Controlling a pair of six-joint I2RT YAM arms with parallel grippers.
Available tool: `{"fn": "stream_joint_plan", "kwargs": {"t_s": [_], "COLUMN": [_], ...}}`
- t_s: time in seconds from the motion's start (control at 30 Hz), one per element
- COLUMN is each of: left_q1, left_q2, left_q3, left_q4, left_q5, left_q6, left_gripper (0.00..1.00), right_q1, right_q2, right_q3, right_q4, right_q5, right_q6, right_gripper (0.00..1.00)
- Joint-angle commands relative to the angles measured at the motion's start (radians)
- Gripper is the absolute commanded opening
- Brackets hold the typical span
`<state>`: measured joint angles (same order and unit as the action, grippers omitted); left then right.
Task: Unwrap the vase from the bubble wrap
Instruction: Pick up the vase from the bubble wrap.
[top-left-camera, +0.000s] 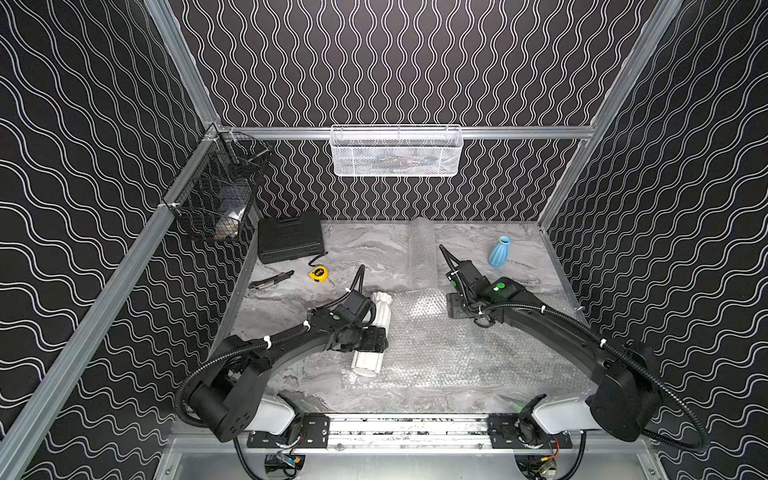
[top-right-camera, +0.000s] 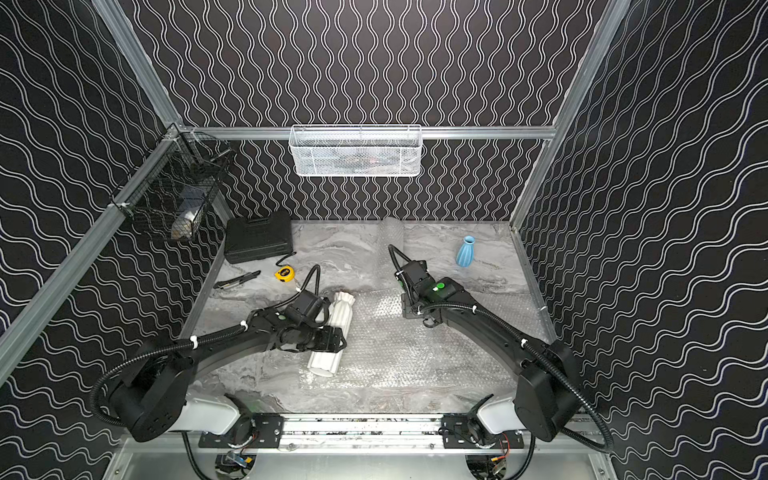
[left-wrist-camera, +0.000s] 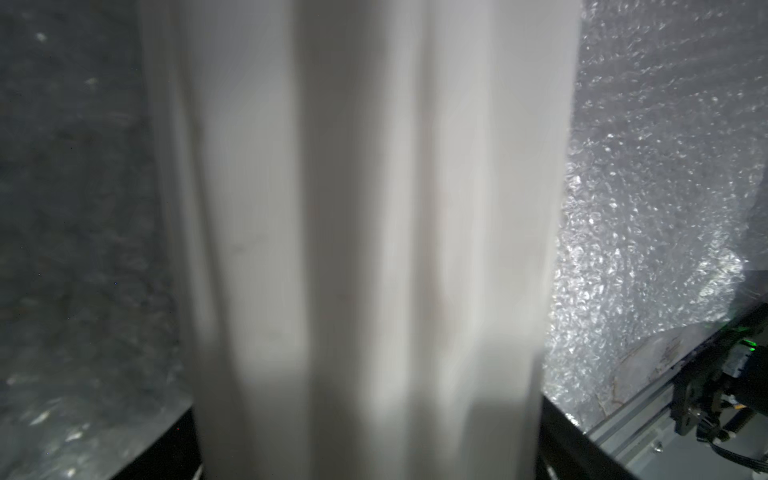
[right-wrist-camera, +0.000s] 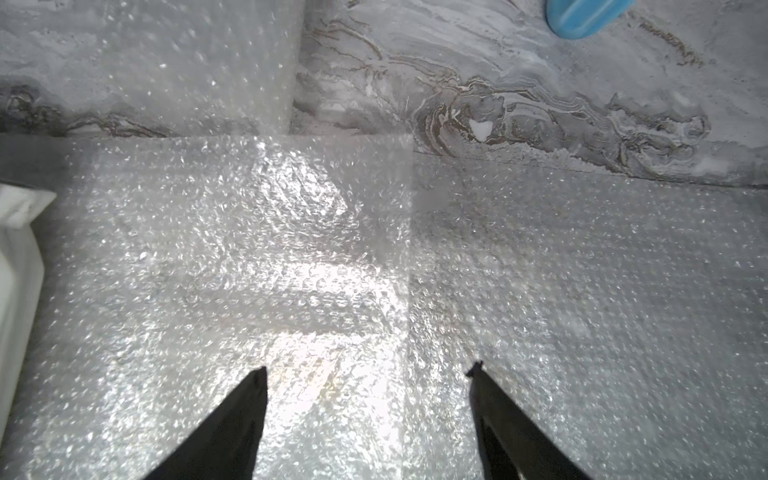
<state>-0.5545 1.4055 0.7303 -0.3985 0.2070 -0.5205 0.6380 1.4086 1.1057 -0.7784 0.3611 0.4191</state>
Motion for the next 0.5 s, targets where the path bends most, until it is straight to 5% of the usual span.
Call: {"fn": "stream_joint_plan", "kwargs": {"t_s": [0.0,0.47], "left_q1": [0.0,-0.022], "left_q2": [-0.032,-0.065], "left_q3": [0.028,0.135], "left_q4": [-0.01,0.149], "left_q5": [-0.032,0.098], "left_q6": [0.047,0.137], "left_gripper": [0.77,0.77], "right_q1": [-0.008,-0.177], "right_q2": [-0.021,-0.053], "right_q3": [-0.02,-0.111], "right_q4": [0.037,0.388], "right_q5": [-0.049,-0.78], "right_q6": [0.009,0.06], "right_gripper": [0.77,0.78]}}
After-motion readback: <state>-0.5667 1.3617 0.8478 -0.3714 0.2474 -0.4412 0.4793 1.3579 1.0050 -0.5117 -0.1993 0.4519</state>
